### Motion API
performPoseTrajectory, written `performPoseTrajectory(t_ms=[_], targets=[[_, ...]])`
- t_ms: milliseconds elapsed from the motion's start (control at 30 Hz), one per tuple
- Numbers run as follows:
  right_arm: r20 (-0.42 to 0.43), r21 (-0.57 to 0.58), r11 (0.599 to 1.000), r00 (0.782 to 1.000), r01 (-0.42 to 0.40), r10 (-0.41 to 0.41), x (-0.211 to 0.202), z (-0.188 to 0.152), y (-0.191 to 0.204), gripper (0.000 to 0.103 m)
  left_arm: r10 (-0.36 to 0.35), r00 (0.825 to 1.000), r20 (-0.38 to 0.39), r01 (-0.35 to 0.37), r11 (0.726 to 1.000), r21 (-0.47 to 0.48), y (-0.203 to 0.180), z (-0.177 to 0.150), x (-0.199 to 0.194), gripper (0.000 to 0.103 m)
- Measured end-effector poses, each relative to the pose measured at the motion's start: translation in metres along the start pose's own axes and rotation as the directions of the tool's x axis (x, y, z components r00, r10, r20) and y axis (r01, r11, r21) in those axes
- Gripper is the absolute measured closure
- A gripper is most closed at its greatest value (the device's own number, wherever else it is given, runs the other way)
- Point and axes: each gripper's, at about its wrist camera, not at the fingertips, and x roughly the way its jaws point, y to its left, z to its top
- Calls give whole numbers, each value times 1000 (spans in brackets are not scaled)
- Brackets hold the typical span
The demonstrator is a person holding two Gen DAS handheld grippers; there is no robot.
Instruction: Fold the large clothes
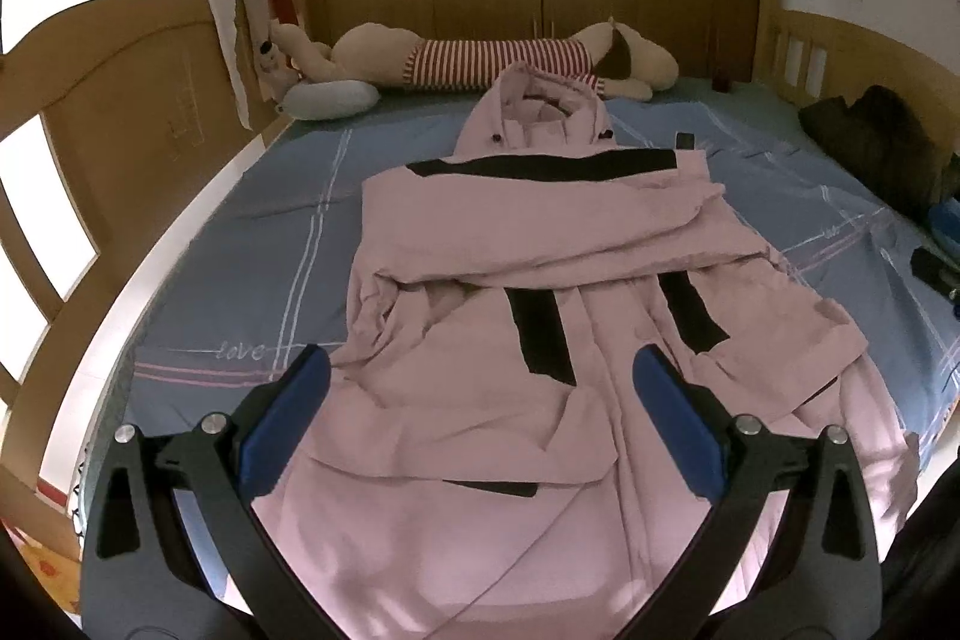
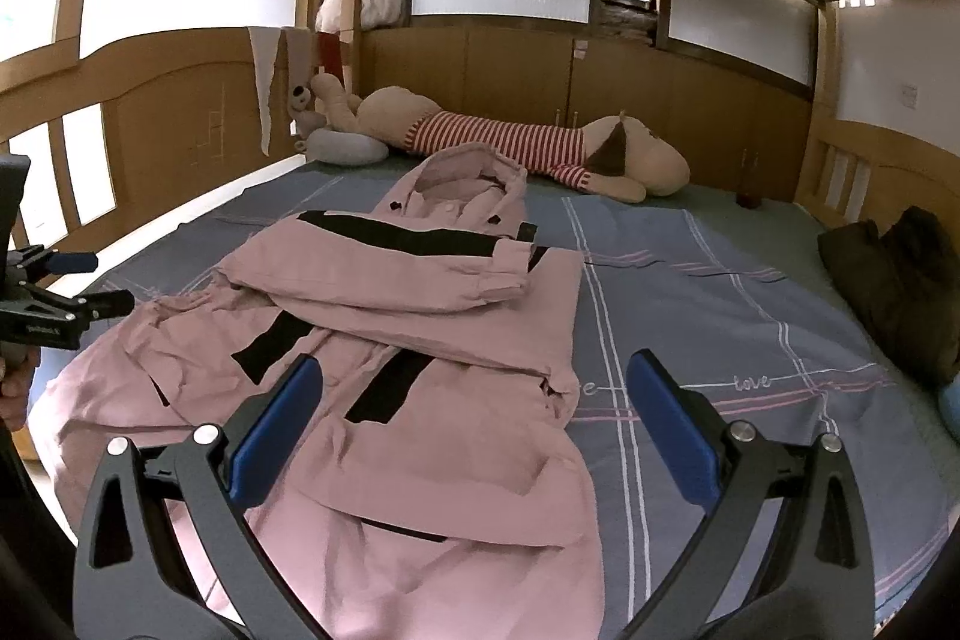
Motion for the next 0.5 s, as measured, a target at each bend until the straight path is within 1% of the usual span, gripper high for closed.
performPoseTrajectory(t_ms=[267,500], targets=[[-11,-16,1000,1000,0,0,5,-1,6,1,10,1000,-11,-10,1000,-1,0,1,0,2],[-18,-15,1000,1000,0,-1,8,0,6,1,7,1000,5,-7,1000,8,-2,4,0,2]])
